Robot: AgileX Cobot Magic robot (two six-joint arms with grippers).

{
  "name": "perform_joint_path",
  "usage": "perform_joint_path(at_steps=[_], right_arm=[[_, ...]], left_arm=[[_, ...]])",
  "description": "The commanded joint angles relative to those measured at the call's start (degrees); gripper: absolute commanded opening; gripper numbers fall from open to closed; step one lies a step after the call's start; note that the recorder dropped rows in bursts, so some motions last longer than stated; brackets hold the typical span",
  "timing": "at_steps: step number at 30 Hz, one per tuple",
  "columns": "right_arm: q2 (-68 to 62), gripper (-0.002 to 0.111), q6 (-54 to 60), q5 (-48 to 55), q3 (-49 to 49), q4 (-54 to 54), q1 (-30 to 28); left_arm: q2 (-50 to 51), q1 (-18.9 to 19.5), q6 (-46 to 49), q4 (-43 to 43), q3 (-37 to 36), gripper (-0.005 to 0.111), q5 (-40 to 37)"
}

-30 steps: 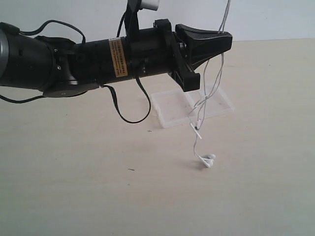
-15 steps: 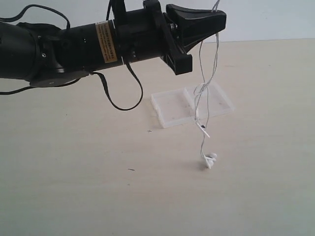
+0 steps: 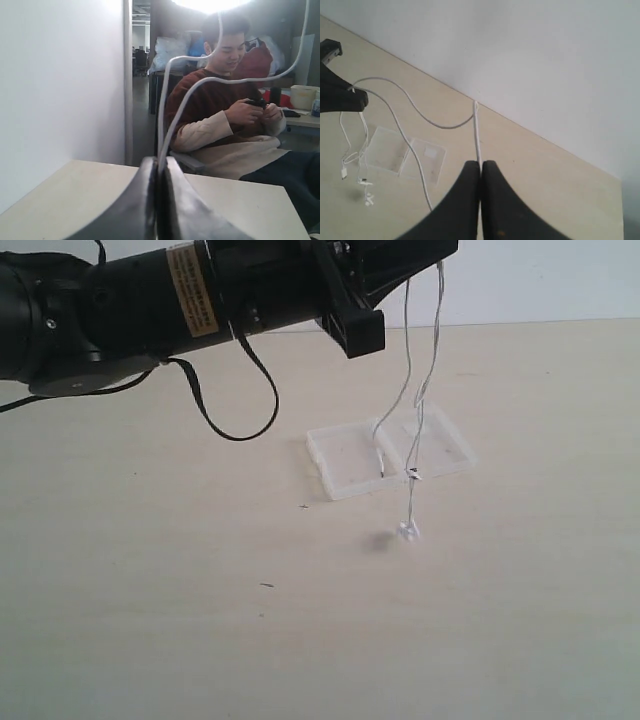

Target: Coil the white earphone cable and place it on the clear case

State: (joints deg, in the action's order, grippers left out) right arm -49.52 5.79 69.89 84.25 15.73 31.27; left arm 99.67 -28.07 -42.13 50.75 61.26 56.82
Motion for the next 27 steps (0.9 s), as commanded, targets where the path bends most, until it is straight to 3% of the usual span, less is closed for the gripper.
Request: perform_joint_path(at_steps=[1,10,17,19,22,27], right_arm=[[0.10,0.000,-1.13,0.07,-0.23,1.23,0.05],[-2.12,0.000,-1.64,0.07,-7.76,1.31,0.05],[-6.41,0.001,-5.46,-2.89,-19.38,1.68,0.05],[-7.27,0.013,-5.79,-5.24,-19.93,1.39,0.05],[-7.20,0.044,-6.13,-7.79,-19.93,1.25,0.05],[-7.17,0.049,-6.13,-9.69,-19.93,1.25,0.05]], left_arm=[[-2.98,0.55,-0.10,0.07,0.01,0.000,-3.69],[-6.17,1.04,-0.28,1.07,0.01,0.000,-4.72],[-7.76,1.88,-0.28,1.07,0.01,0.000,-6.21],[-7.76,1.88,-0.28,1.07,0.01,0.000,-7.49],[-7.76,1.88,-0.08,1.07,0.01,0.000,-8.41],[-7.94,1.88,0.19,1.11,0.54,0.000,-8.59]])
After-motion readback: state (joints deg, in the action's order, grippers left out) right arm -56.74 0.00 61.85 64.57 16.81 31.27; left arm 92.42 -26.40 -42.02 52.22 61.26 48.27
